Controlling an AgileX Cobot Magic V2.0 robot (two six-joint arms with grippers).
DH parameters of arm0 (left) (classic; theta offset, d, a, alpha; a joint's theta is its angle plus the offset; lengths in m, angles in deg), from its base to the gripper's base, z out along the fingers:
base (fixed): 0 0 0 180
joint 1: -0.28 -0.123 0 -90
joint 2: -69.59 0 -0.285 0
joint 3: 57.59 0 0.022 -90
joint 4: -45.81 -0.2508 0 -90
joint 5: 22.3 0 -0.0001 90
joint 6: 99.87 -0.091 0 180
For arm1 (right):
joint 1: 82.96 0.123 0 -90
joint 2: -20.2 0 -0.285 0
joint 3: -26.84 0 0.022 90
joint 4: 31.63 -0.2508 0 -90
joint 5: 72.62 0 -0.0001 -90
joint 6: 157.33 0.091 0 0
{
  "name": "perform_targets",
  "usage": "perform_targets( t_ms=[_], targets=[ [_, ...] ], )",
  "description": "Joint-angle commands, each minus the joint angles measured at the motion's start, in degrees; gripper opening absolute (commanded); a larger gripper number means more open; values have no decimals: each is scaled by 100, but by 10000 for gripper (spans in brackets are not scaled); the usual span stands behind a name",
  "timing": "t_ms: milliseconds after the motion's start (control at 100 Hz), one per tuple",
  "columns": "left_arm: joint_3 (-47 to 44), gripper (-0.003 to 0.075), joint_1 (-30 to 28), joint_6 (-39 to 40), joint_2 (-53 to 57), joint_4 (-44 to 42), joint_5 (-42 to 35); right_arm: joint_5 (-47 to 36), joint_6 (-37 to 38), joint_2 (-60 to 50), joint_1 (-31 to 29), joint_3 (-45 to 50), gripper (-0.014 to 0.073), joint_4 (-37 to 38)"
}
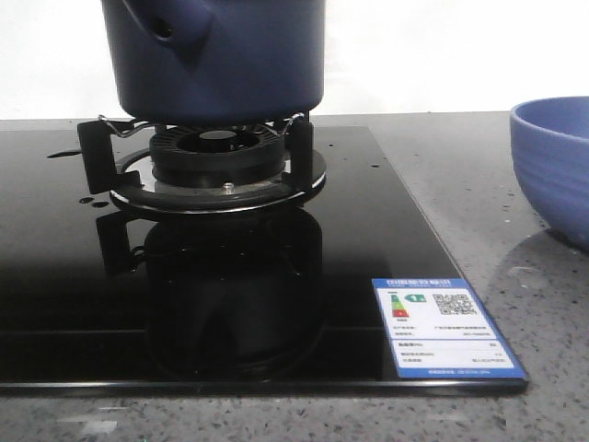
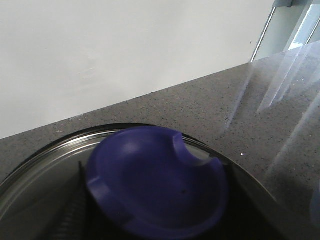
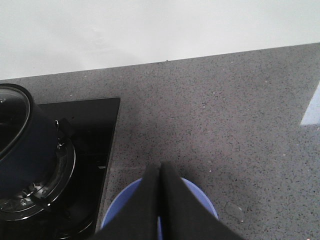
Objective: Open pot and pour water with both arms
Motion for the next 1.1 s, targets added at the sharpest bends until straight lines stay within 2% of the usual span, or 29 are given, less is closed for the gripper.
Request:
perform_targets(
  t_ms=[0,60,210,380,500,600,740,890,1090],
  targets=[
    [213,496,1,-4,168,202,-74,-329,-89,-34,-31,-134,-64,-86],
    [213,518,1,-4,226,202,-138,-315,-89,-34,-31,-134,-64,-86],
    [213,515,1,-4,625,202,-377,-316,-97,-34,-31,-134,-64,-86],
    [144,502,1,6,1477,191,-558,-507,-514,-141,31,-55,-64,-86],
    [-289,385,1,54,2299,191,-679,-846,-940,-574,265,443,-63,-97],
    [-991,214,1,55,3122,191,-978,-1189,-1398,-1170,474,1222,-63,-97],
    [-2165,-24,1,55,4317,191,-1456,-1945,-1526,-2273,724,2668,-63,-97],
    [-3265,-20,1,55,5274,179,-1622,-2588,-1526,-3488,900,4001,-64,-290],
    [-4123,-20,1,55,5958,179,-1586,-2827,-1526,-4526,927,4718,-64,-422]
  ],
)
